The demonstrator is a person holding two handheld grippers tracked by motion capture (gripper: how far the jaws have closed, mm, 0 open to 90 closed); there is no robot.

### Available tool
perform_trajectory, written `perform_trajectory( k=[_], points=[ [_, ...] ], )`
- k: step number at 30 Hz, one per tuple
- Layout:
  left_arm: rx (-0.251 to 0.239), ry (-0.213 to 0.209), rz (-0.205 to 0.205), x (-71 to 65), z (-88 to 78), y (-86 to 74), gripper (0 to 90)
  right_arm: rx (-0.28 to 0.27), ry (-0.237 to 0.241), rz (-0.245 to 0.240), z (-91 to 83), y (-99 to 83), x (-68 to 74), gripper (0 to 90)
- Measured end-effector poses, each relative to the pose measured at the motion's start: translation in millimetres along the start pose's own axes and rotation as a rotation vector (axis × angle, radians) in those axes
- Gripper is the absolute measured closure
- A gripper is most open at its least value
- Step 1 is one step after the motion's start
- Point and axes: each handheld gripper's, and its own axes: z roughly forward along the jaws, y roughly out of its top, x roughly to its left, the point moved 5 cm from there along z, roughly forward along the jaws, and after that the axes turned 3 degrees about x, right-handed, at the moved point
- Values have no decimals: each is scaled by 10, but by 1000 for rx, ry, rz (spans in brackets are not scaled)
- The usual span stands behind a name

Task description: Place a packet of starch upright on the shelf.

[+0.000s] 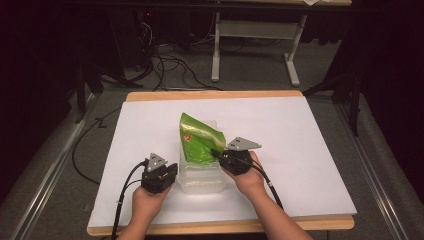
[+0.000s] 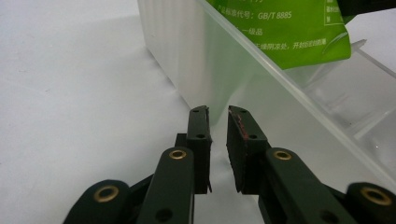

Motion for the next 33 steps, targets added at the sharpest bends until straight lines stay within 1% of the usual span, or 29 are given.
perform_trajectory(
  k=[4, 6, 8, 9, 10, 11, 13, 14, 15, 16, 17, 18, 19, 20, 21, 22, 24, 25, 26, 27, 29, 30, 31, 32, 33],
  points=[
    [2, 3, 1, 5, -1, -1, 783, 11, -3, 5, -14, 26, -3, 841],
    [4, 5, -2, 11, -1, 0, 776, 6, -4, 3, -17, 40, -7, 835],
    [3, 13, -6, 32, -7, 4, 729, -4, -9, 10, -43, 86, -21, 806],
    [3, 13, -6, 32, -7, 4, 711, -4, -9, 10, -43, 86, -21, 806],
    [-5, 17, -13, 46, -16, 12, 689, -5, -11, 14, -55, 106, -24, 785],
    [-5, 17, -13, 46, -16, 12, 675, -5, -11, 14, -55, 106, -24, 785],
    [-22, 22, -19, 61, -41, 28, 642, -19, -7, 14, -77, 142, -32, 726],
    [-22, 22, -19, 61, -41, 28, 629, -19, -7, 14, -77, 142, -32, 726],
    [-26, 25, -18, 66, -51, 33, 629, -24, -6, 15, -86, 156, -32, 702],
    [-32, 32, -11, 73, -73, 40, 615, -41, 2, 15, -111, 191, -21, 629],
    [-32, 32, -11, 73, -73, 40, 610, -41, 2, 15, -111, 191, -21, 629],
    [-39, 40, -3, 84, -96, 47, 603, -50, 0, 13, -139, 216, -12, 554],
    [-39, 40, -3, 84, -96, 47, 596, -50, 0, 13, -139, 216, -12, 554],
    [-47, 48, -2, 105, -119, 53, 588, -56, -2, 10, -163, 229, -11, 496],
    [-47, 48, -2, 105, -119, 53, 581, -56, -2, 10, -163, 229, -11, 496],
    [-49, 51, -4, 138, -140, 53, 576, -60, -14, 2, -201, 236, -24, 454],
    [-49, 52, -6, 160, -152, 52, 569, -61, -17, 0, -216, 236, -30, 439],
    [-46, 52, -7, 173, -163, 50, 560, -62, -17, 1, -241, 233, -44, 420],
    [-52, 57, -6, 206, -187, 50, 551, -57, -20, 4, -278, 220, -68, 400],
    [-52, 57, -6, 206, -187, 50, 545, -57, -24, 4, -301, 210, -84, 391],
    [-46, 50, -1, 251, -223, 44, 540, -52, -35, 0, -352, 185, -124, 367],
    [-40, 47, 7, 264, -227, 38, 540, -46, -45, -3, -378, 167, -148, 358],
    [-30, 54, 19, 280, -235, 29, 538, -42, -53, -10, -407, 146, -173, 351],
    [-30, 54, 19, 280, -235, 29, 536, -37, -65, -18, -435, 123, -204, 341],
    [-22, 57, 28, 297, -243, 20, 536, -37, -65, -18, -435, 123, -204, 341]
  ],
)
